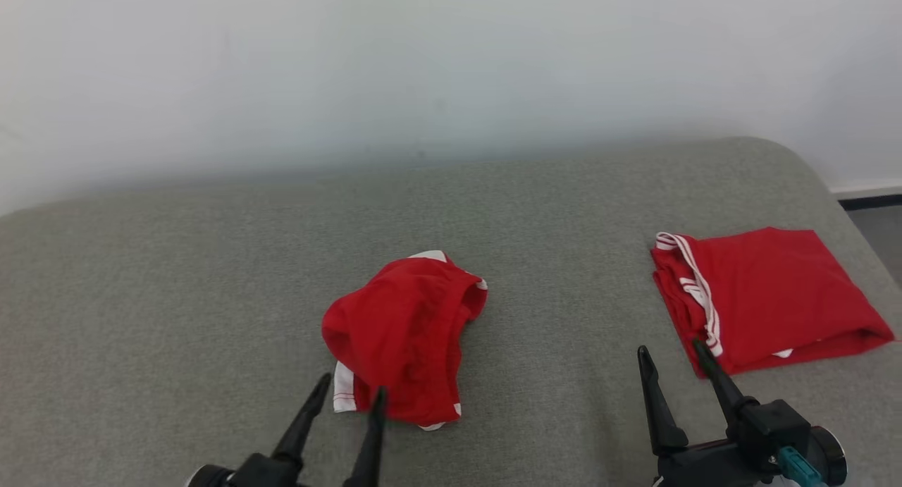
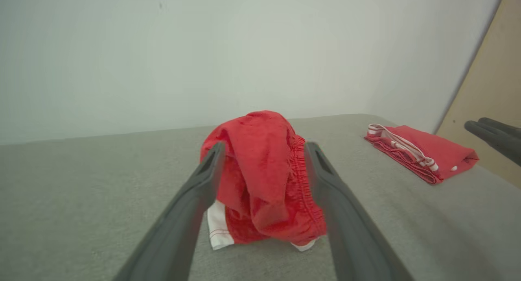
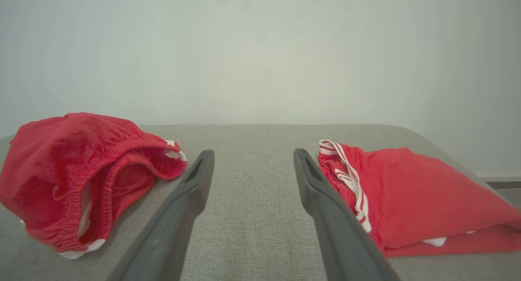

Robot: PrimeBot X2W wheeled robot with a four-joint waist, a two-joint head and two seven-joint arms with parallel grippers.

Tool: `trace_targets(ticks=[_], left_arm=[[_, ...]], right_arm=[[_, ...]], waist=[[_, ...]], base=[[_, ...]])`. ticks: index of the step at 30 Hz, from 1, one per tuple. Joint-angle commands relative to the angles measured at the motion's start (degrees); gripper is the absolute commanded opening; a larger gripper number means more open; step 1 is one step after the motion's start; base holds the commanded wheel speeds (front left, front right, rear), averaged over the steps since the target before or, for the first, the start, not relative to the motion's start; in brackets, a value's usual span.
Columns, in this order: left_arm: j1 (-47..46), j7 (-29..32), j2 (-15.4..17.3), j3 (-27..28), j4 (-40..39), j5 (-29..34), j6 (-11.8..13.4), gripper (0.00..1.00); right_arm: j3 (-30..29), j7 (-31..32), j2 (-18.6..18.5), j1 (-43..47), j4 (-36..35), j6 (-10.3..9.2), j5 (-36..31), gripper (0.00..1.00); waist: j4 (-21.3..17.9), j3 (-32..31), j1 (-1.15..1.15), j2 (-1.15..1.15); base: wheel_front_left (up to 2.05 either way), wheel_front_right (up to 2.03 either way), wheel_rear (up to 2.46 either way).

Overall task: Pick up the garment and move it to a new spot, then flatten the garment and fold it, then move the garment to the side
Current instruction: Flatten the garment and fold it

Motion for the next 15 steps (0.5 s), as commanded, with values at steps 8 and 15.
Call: trace_targets(ticks=[8,15], left_arm=[[-7.40,4.51,2.96,-11.94,9.09,3.86,-0.34,1.00],[-11.66,6.97,4.09,-13.17,17.44,6.51,1.44,1.00]], right_arm=[[-0.57,-0.86,0.00,-1.10,-0.18,-0.10,0.38,1.00],[-0.49,-1.64,0.02,-2.09,0.33,-0.10,0.86,1.00]], waist=[[-10.16,4.74,0.00,0.00],[-12.69,6.47,0.00,0.00]], base=[[0.00,0.00,0.00],[0.00,0.00,0.00]])
